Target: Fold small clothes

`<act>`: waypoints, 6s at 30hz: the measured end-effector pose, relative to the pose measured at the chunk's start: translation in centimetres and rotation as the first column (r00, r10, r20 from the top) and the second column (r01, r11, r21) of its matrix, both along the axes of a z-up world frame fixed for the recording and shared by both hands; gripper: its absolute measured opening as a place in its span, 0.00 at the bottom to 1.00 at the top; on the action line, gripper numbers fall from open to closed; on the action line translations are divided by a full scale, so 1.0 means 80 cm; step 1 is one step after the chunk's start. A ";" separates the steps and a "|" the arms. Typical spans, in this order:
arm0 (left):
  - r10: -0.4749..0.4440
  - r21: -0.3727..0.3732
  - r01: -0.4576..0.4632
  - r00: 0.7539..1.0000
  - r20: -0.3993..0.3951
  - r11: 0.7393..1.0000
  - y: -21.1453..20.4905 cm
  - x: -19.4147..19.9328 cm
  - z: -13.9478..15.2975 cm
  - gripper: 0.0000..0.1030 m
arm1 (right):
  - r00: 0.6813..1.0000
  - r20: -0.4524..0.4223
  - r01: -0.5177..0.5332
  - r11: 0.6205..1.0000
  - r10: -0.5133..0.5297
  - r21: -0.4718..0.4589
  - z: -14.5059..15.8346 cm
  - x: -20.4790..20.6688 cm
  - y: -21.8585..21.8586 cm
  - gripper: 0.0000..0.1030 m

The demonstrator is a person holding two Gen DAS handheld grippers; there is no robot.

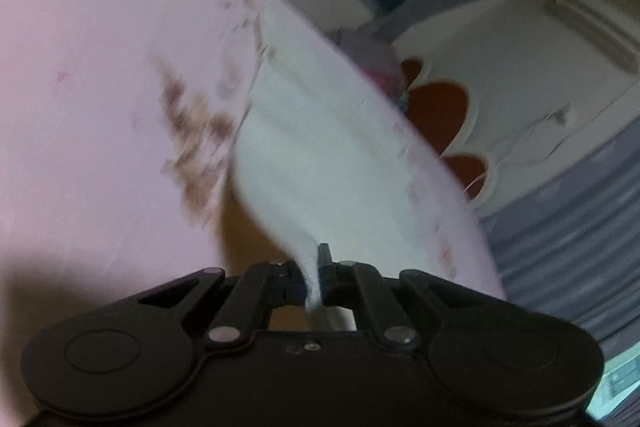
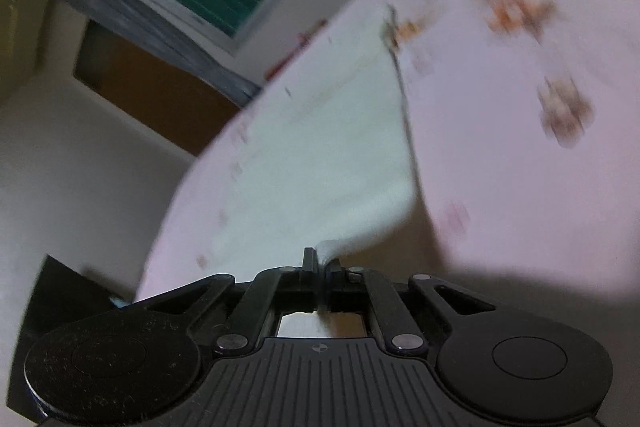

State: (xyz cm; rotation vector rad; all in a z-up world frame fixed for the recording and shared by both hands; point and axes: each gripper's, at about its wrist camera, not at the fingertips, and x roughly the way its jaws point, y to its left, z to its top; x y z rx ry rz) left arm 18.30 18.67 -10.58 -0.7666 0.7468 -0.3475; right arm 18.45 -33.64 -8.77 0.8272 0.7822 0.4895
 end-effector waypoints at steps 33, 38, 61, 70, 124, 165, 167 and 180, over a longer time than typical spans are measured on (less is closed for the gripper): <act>0.001 -0.058 -0.001 1.000 -0.004 0.998 0.014 0.465 -0.026 0.64 | 0.925 -0.097 0.372 0.928 -0.367 0.036 -0.030 0.447 -0.019 0.80; -0.128 0.210 0.126 0.992 -0.002 0.969 -0.011 0.474 -0.009 0.53 | 0.969 0.009 0.243 0.955 -0.245 -0.170 -0.006 0.446 -0.001 0.59; -0.225 0.395 0.200 0.974 0.018 0.897 -0.043 0.490 -0.020 0.05 | 1.000 0.020 0.005 0.824 0.008 -0.566 -0.028 0.473 0.087 0.03; -0.226 0.503 0.196 0.974 -0.001 0.842 -0.058 0.494 -0.014 0.42 | 0.999 0.039 0.015 0.824 0.008 -0.566 -0.026 0.473 0.088 0.32; -0.247 0.593 0.159 0.966 0.069 0.789 -0.148 0.414 -0.013 0.67 | 0.987 0.113 0.019 0.610 0.116 -0.792 -0.026 0.422 0.180 0.39; -0.060 0.639 0.017 0.997 0.045 0.769 -0.123 0.223 -0.003 0.58 | 1.000 0.007 -0.010 0.715 0.020 -0.699 -0.022 0.253 0.144 0.14; -0.046 0.643 0.001 0.998 0.054 0.765 -0.122 0.220 -0.005 0.58 | 0.998 0.062 0.034 0.718 0.013 -0.695 -0.011 0.247 0.148 0.14; -0.010 0.658 0.008 1.000 -0.001 0.753 -0.117 0.222 -0.001 0.59 | 0.999 0.032 0.011 0.724 0.016 -0.689 -0.015 0.234 0.141 0.15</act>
